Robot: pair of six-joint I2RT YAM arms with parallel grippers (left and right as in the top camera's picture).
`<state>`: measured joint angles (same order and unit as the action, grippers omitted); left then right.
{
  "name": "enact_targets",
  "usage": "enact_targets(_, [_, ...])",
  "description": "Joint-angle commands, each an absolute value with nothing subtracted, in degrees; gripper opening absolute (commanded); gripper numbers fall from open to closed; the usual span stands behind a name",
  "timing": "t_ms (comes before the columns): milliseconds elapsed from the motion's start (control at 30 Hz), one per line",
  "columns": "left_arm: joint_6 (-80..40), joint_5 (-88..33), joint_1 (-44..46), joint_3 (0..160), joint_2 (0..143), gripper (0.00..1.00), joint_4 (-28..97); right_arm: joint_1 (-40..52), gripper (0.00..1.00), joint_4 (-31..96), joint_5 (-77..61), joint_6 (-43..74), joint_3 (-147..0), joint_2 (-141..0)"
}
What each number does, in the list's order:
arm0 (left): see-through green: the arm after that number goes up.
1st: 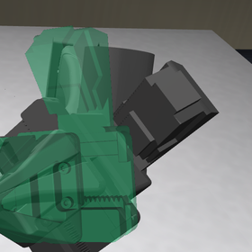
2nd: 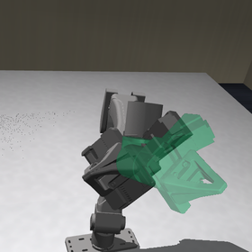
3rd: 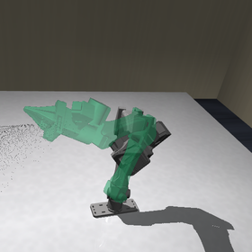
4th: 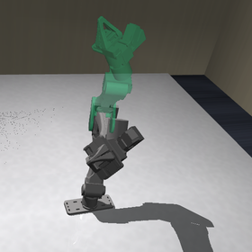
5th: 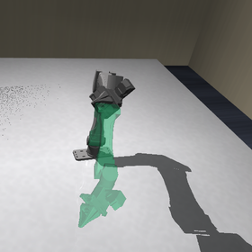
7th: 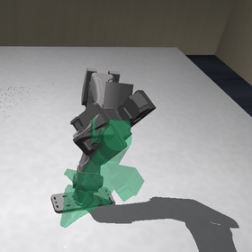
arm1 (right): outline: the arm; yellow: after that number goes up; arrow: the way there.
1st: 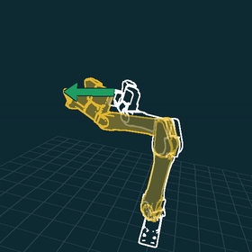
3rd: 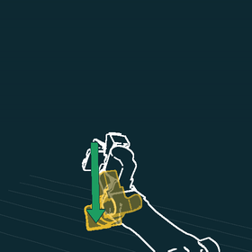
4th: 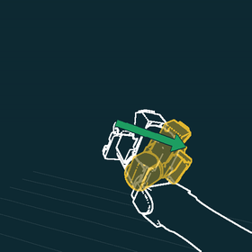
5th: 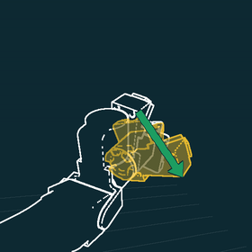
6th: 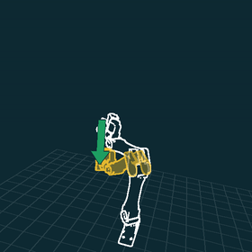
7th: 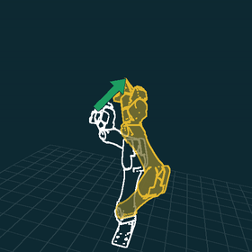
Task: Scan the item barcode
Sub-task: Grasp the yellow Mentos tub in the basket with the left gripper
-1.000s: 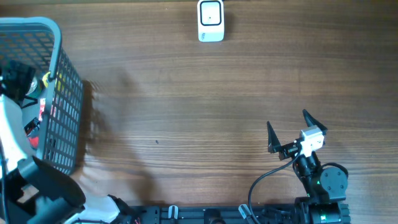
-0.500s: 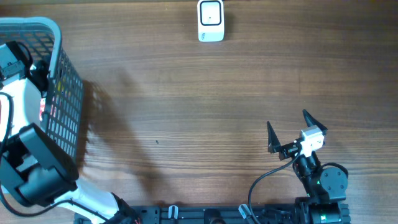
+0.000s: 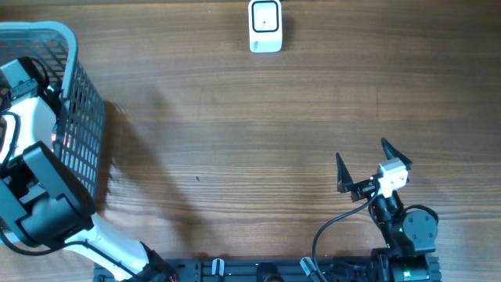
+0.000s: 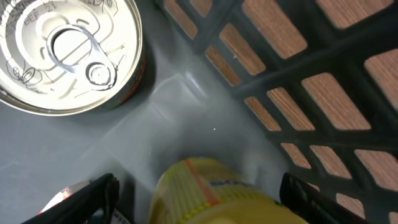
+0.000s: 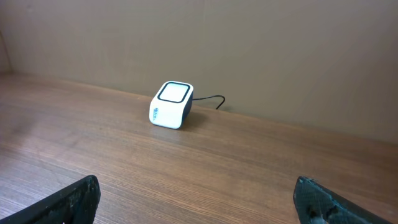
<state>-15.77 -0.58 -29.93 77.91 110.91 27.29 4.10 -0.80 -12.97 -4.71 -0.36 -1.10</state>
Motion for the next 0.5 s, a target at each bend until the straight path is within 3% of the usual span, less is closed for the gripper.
enact_targets(0, [-15.2,-0.8,-29.6,78.8,111.5,0.75,27.0,4.2,1.00,-1.0,-12.2,-4.1,-0.3,-1.0])
enact_targets(167, [-15.4,-0.8,-29.6,78.8,111.5,0.62,27.0,4.2,1.00,-0.9,-12.2,-4.1,-0.3,-1.0])
enact_targets(267, [-15.4,-0.8,-29.6,78.8,111.5,0.49,27.2,4.2,1.00,-0.9,-12.2,-4.1,-0.3,-1.0])
enact_targets(467, [-15.8,-0.8,-29.6,78.8,110.8,0.48,27.7,4.2,1.00,-0.9,-12.2,-4.1,-0.3,-1.0])
